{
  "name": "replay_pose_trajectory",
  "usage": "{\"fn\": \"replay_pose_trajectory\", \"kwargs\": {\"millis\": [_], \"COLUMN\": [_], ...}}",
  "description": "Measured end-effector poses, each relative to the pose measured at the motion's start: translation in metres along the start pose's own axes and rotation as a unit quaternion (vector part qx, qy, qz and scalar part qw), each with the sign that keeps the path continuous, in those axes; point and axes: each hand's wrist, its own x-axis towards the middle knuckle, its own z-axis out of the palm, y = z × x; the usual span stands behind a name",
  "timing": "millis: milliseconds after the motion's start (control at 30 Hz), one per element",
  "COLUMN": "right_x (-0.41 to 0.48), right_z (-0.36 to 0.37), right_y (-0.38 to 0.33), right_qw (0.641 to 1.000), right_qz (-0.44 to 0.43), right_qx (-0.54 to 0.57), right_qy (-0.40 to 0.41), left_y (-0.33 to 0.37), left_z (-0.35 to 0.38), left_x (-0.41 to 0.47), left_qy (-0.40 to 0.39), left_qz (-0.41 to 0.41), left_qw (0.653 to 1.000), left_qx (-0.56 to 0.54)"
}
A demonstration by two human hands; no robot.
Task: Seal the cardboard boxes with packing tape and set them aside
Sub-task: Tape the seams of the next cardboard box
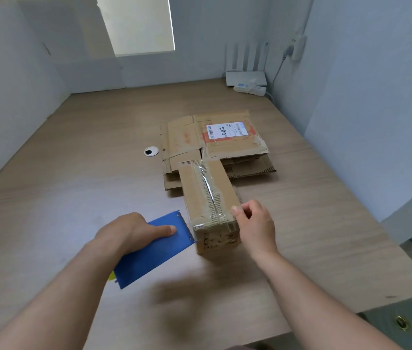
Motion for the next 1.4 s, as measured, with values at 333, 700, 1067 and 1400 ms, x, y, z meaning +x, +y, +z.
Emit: {"fn": "replay_pose_trajectory", "kwargs": {"millis": [333, 700, 1067, 1400], "right_x": [0.004, 0.007, 0.001, 0.006], "right_z": [0.003, -0.001, -0.003, 0.01], "right_y": [-0.008, -0.008, -0.008, -0.031], "right_qw": [1.0, 0.999, 0.994, 0.964], "right_qz": [-0.009, 0.015, -0.031, 0.016], "right_qx": [0.005, -0.012, -0.085, -0.235], "right_qy": [-0.021, -0.047, -0.056, -0.126], "left_y": [0.035, -0.025, -0.016, 0.082], "left_z": [-0.02, 0.035, 0.081, 0.083], "left_x": [-0.018, -0.004, 0.004, -0.015], "left_qy": [0.053, 0.124, 0.143, 0.094], "left_qz": [-0.009, -0.018, -0.019, 0.117], "left_qw": [0.988, 0.982, 0.989, 0.928], "left_qx": [0.142, 0.14, 0.017, -0.342]}}
